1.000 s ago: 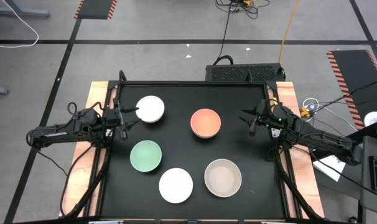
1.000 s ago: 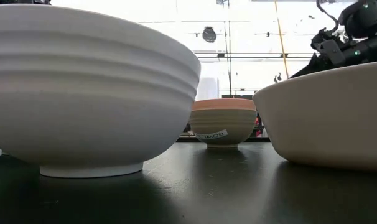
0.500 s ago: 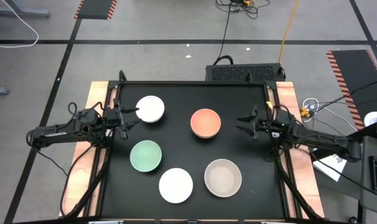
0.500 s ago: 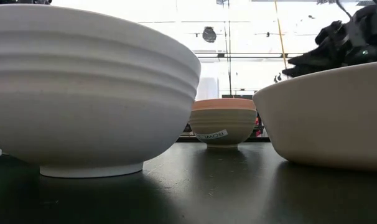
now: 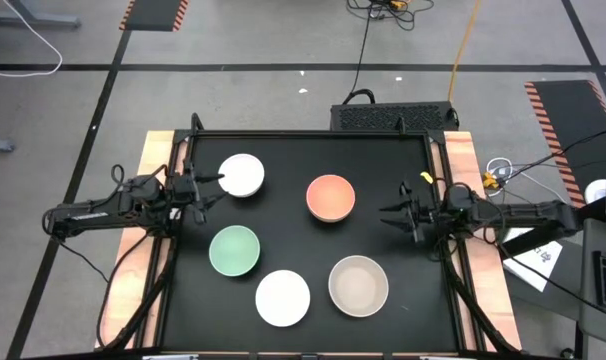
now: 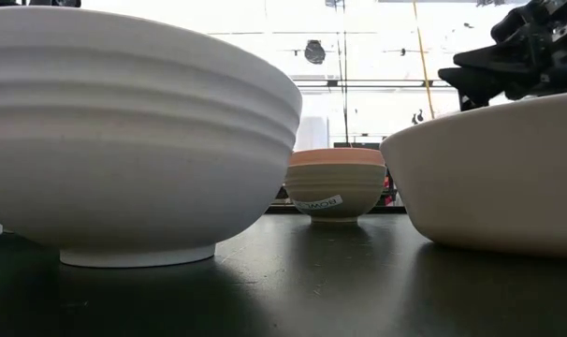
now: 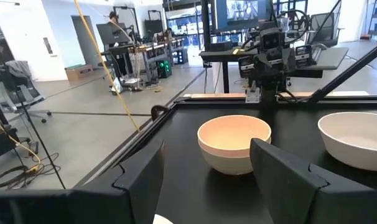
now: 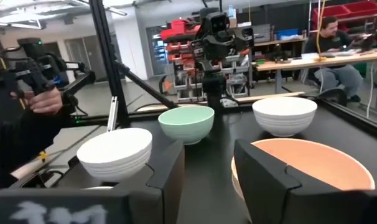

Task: Nest bowls inside each other
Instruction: Stack the top left white bowl on top of the light orange bowl

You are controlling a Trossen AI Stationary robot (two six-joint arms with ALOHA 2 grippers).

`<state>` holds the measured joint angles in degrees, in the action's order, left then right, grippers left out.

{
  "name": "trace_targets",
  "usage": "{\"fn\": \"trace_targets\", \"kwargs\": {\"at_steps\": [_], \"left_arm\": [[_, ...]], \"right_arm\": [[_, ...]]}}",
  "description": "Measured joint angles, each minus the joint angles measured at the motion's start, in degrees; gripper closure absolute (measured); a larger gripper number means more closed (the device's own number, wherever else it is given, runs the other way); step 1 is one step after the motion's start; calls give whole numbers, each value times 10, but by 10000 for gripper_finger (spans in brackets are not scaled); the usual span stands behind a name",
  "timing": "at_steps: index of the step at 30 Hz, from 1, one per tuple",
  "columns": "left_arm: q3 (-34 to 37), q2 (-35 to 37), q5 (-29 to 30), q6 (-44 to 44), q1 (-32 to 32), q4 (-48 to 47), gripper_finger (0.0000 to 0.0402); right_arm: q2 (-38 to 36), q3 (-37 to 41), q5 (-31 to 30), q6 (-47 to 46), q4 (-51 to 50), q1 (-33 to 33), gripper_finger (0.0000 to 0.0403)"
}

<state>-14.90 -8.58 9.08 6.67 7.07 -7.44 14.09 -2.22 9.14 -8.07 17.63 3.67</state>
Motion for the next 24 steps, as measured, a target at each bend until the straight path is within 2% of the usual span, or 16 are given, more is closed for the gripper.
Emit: {"fn": "trace_targets", "kwargs": {"at_steps": [9,16,20,24], "left_arm": [[0,-17,8,-12,0,10,163],[-18,-98,107,-54,15,22,163],[-72,-160,113,-110,49,-34,163],[-131,-243,70,-134,89,-105,163]], "right_arm": [[0,0,-4,16,-33,-16,271],[0,0,-4,13,-43,-16,271],[0,0,-4,13,-43,-16,271],[0,0,-4,13,-44,-16,271]]}}
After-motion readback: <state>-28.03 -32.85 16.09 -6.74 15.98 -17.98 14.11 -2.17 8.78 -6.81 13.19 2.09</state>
